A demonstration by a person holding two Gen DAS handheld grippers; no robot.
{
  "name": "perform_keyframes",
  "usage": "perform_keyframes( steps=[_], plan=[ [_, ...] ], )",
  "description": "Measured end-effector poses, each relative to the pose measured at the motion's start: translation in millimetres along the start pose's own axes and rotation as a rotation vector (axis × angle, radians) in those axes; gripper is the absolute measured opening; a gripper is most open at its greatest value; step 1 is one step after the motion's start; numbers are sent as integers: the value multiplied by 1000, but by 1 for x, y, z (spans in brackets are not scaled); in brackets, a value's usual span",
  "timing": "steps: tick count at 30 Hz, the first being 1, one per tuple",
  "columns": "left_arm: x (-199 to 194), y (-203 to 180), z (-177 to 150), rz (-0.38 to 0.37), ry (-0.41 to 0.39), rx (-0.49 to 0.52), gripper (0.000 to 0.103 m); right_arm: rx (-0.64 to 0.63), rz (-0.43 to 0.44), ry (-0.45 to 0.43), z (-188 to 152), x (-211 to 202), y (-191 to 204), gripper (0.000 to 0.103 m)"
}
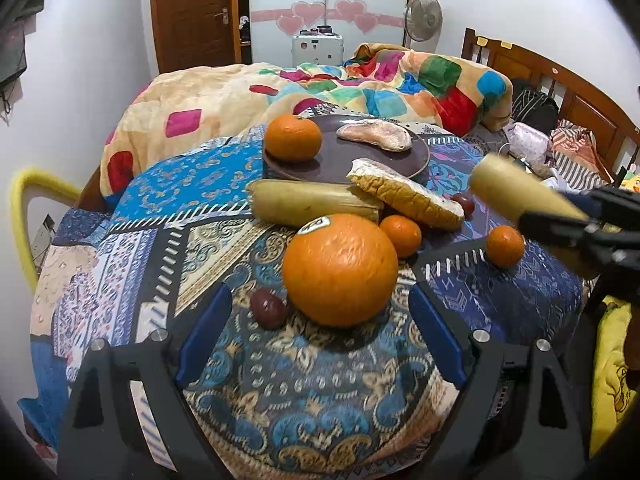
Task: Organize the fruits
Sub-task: 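Grasp the yellow fruit roll with the right gripper while the left grasps the large orange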
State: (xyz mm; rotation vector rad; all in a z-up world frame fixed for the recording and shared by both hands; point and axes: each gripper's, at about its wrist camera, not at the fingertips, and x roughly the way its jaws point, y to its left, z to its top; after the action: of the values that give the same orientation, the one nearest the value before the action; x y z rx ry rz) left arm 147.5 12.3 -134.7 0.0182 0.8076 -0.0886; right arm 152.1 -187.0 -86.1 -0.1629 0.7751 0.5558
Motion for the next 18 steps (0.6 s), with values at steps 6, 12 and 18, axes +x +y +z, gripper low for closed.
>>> perform_keyframes(
  steps=[6, 12, 18],
  plan=[
    [21, -2, 7, 5, 33, 2, 91, 23, -9, -26, 7, -1, -18, 35],
    [34, -1, 12, -27, 49, -14, 83, 28, -18, -27, 7, 5, -30, 35],
    [37, -5, 16, -59, 57, -19, 70, 38, -12, -30, 6, 9, -39, 35]
  ],
)
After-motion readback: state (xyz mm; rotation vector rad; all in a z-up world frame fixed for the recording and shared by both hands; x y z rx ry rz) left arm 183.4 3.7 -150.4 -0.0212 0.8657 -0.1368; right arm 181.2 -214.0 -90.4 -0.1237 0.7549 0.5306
